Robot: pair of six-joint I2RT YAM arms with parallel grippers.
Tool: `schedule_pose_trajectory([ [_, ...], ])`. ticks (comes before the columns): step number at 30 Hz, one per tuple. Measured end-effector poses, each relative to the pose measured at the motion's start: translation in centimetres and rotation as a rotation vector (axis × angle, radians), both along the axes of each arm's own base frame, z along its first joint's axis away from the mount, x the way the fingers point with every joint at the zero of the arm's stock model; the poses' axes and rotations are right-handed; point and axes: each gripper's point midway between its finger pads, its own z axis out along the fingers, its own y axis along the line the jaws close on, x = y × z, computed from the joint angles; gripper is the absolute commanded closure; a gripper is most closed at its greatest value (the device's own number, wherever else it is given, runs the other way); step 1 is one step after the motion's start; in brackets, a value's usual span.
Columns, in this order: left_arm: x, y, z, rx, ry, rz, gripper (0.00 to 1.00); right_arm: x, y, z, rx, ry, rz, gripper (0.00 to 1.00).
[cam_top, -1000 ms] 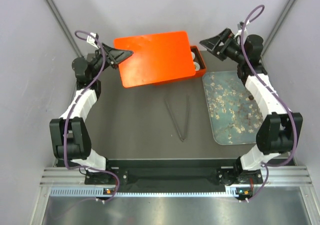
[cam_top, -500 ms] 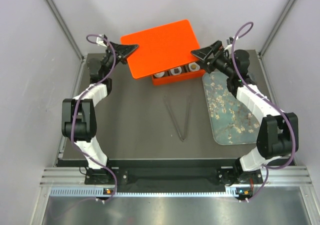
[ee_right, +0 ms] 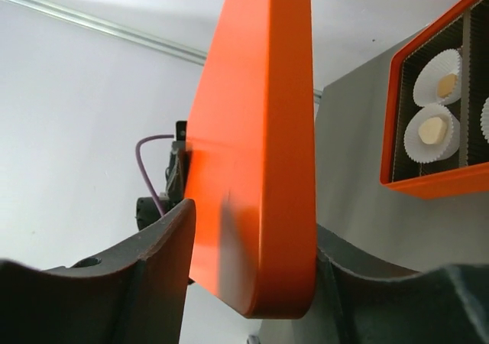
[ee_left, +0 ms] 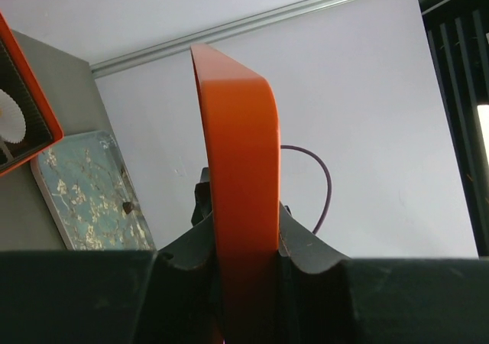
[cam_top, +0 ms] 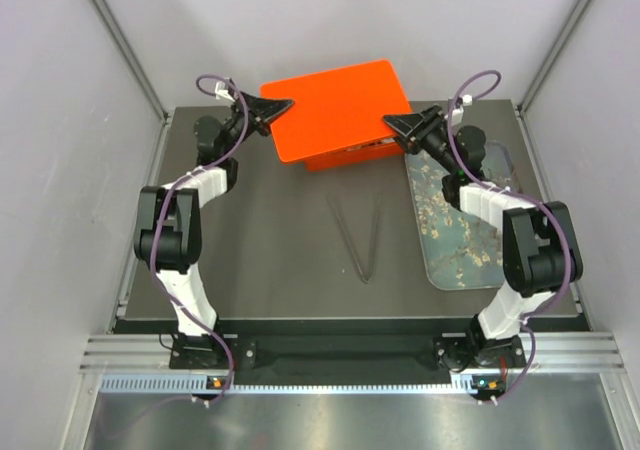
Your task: Pack the chocolate
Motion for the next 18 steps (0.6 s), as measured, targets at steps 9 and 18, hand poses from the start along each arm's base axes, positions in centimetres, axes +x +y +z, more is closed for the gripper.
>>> schedule_pose_trajectory([
  [9,1.9,-0.3,-4.1,-0.027,0.082,-0.016,1.00,1.5,-2.9,-0.9,0.046,-0.005,-0.053,0.52],
  [18,2.6,-0.3,-3.8,0.014,0.033,-0.003,0.71,2.0,-2.9,-1.6,0.100,0.037,-0.027,1.00],
])
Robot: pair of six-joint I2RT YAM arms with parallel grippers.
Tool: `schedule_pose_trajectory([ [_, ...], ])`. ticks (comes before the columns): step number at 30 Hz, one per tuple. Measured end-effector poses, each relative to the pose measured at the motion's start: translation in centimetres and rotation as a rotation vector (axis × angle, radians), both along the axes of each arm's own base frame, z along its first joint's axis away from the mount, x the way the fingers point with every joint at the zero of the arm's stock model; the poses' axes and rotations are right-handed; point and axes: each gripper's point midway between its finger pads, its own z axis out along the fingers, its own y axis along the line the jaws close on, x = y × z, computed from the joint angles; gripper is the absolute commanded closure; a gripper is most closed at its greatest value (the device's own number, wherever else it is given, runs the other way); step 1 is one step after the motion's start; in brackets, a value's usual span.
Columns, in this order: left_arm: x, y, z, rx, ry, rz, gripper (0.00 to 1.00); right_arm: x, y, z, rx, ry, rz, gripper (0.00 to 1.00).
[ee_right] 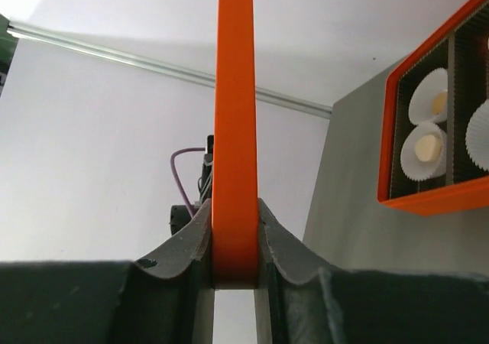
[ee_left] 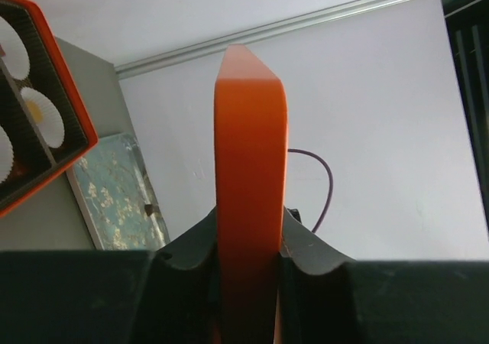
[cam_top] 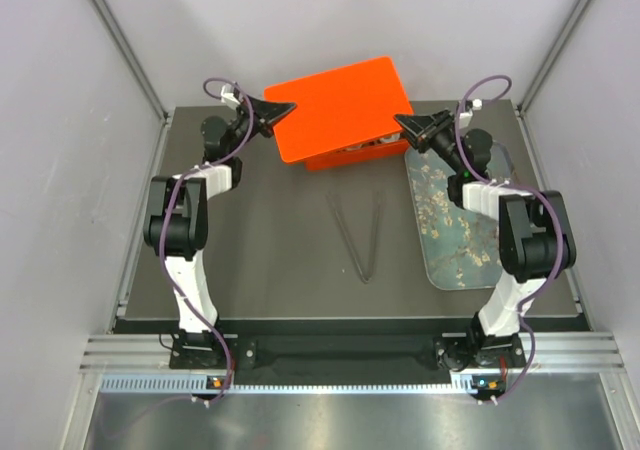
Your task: Pack the chocolate
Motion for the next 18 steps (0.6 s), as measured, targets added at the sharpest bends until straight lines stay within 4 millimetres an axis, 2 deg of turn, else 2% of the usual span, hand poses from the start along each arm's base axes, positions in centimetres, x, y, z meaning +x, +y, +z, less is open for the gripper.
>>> schedule_pose_trajectory([
  [1,0.2,0.0,-0.1,0.011,-0.002,0.004,0.58,0.1,0.0,0.1,0.005,-0.008,0.002,1.00],
  [3,0.7,-0.1,-0.5,0.045,0.009,0.009,0.41,0.6,-0.1,0.5,0.003,-0.039,0.003,1.00],
  [4,0.9,-0.1,-0.8,0.058,0.019,0.011,0.38,0.9,-0.2,0.5,0.005,-0.049,0.004,1.00],
  [11,2.1,1.3,-3.5,0.140,0.090,0.051,0.34,3.1,-1.9,0.4,0.025,-0.069,-0.025,1.00],
  [15,2.7,2.7,-4.8,0.175,0.122,0.082,0.34,4.5,-2.8,1.2,0.039,-0.089,-0.044,1.00],
  [18,3.1,3.6,-6.5,0.225,0.160,0.105,0.34,5.7,-2.8,1.7,0.040,-0.114,-0.042,1.00],
])
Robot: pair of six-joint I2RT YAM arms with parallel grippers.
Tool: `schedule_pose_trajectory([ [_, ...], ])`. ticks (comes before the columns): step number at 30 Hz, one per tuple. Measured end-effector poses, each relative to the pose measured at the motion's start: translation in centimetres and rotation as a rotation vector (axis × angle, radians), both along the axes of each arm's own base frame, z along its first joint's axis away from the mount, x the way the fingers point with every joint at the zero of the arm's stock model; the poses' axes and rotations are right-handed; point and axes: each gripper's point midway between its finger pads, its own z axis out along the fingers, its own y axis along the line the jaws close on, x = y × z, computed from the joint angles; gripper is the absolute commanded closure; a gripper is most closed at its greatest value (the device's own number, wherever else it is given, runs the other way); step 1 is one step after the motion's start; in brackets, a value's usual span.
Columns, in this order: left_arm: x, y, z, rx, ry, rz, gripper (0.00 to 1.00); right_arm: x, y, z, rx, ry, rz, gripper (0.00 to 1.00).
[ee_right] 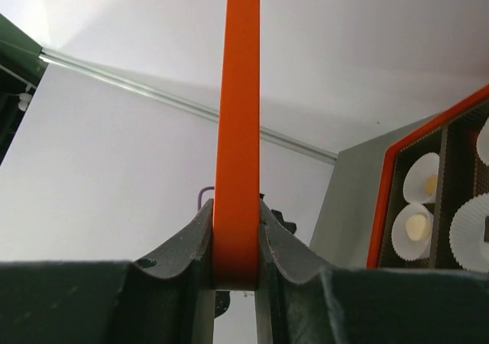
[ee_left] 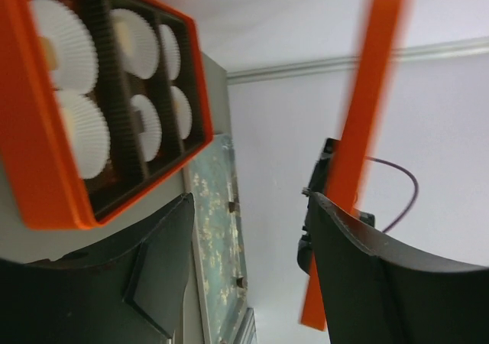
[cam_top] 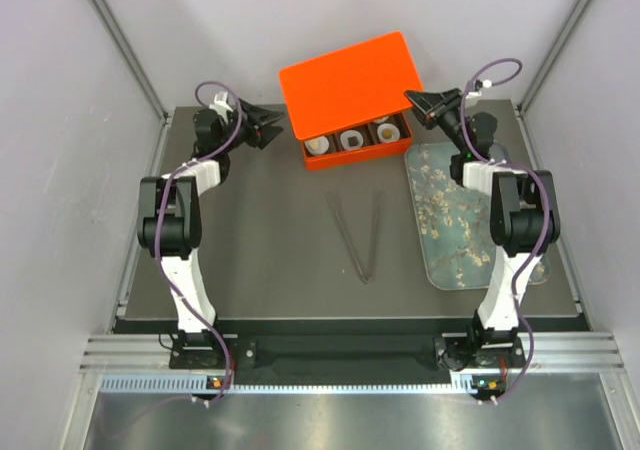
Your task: Pack the chocolate
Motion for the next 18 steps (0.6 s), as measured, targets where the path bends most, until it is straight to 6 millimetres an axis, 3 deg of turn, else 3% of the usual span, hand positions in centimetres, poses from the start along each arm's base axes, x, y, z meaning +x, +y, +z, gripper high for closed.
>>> schedule_pose_trajectory([
  [4,0.4,0.8,-3.0,0.099,0.080,0.034,0.37,1.8,0.3,-0.1,-0.007,-0.012,0.014,1.00],
  [8,0.6,1.3,-4.7,0.188,0.113,0.055,0.40,3.3,0.5,-1.7,-0.026,0.014,0.019,1.00],
  [18,1.2,1.9,-5.1,0.247,0.110,0.083,0.42,6.3,0.7,-7.2,-0.094,0.112,0.014,1.00],
])
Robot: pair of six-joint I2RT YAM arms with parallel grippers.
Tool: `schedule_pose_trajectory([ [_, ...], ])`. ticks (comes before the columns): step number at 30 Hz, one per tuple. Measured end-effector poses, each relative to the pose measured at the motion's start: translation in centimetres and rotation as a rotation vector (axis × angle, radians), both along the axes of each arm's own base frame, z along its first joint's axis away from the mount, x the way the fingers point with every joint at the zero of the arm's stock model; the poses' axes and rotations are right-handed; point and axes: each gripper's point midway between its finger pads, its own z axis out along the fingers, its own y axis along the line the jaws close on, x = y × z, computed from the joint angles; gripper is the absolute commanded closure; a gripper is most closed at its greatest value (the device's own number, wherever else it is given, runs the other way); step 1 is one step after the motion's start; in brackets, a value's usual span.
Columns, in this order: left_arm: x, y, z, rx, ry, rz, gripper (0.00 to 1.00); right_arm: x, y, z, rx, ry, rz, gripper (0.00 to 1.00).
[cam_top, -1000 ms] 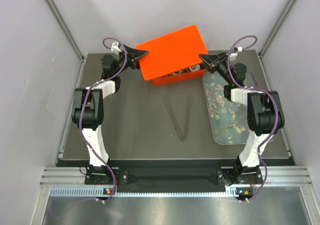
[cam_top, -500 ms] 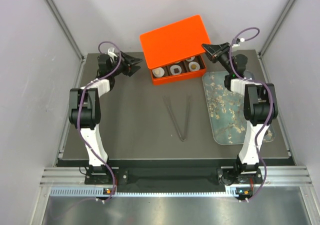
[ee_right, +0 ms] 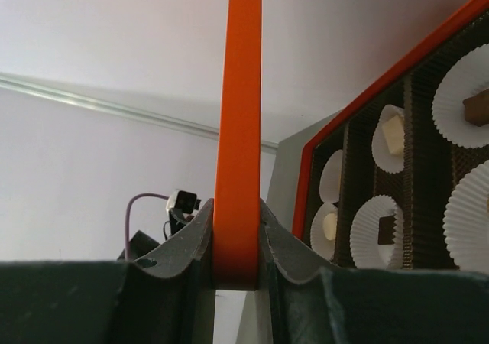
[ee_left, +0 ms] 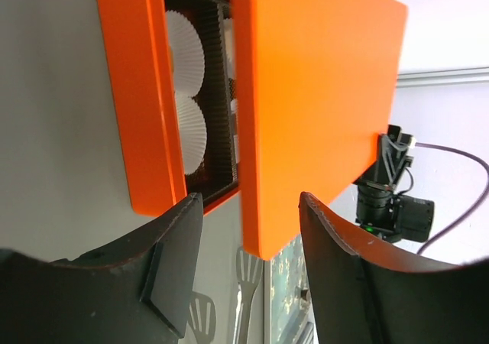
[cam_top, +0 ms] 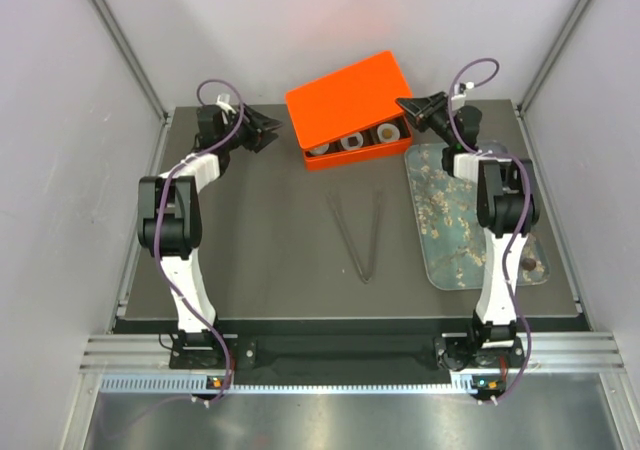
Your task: Pack the chocolate
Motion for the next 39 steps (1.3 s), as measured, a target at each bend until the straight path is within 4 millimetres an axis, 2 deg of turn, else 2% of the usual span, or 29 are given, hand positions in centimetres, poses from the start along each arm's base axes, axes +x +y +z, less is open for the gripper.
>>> schedule_pose_trajectory([
  [5,1.0,-0.2,0.4,-0.010,-0.043,-0.017,0.43,1.1,0.4,-1.9,-0.015,0.024,-0.004,1.00],
  [7,1.7,-0.5,0.0,-0.017,-0.056,-0.030,0.43,1.6,0.5,-2.6,-0.022,0.029,-0.007,1.00],
  [14,2.3,-1.0,-3.7,-0.058,-0.011,-0.055,0.44,3.0,0.9,-4.7,-0.030,0.050,-0.011,1.00],
  [17,2.5,-1.2,-4.6,-0.073,0.003,-0.061,0.44,3.4,0.9,-5.5,-0.031,0.062,-0.011,1.00],
  [27,3.1,-2.1,-3.2,-0.105,-0.058,-0.096,0.44,3.6,1.1,-6.0,-0.028,0.070,0.002,1.00],
  [39,2.8,-3.8,-3.6,-0.117,-0.058,-0.136,0.45,3.5,1.3,-6.1,-0.024,0.074,0.012,1.00],
])
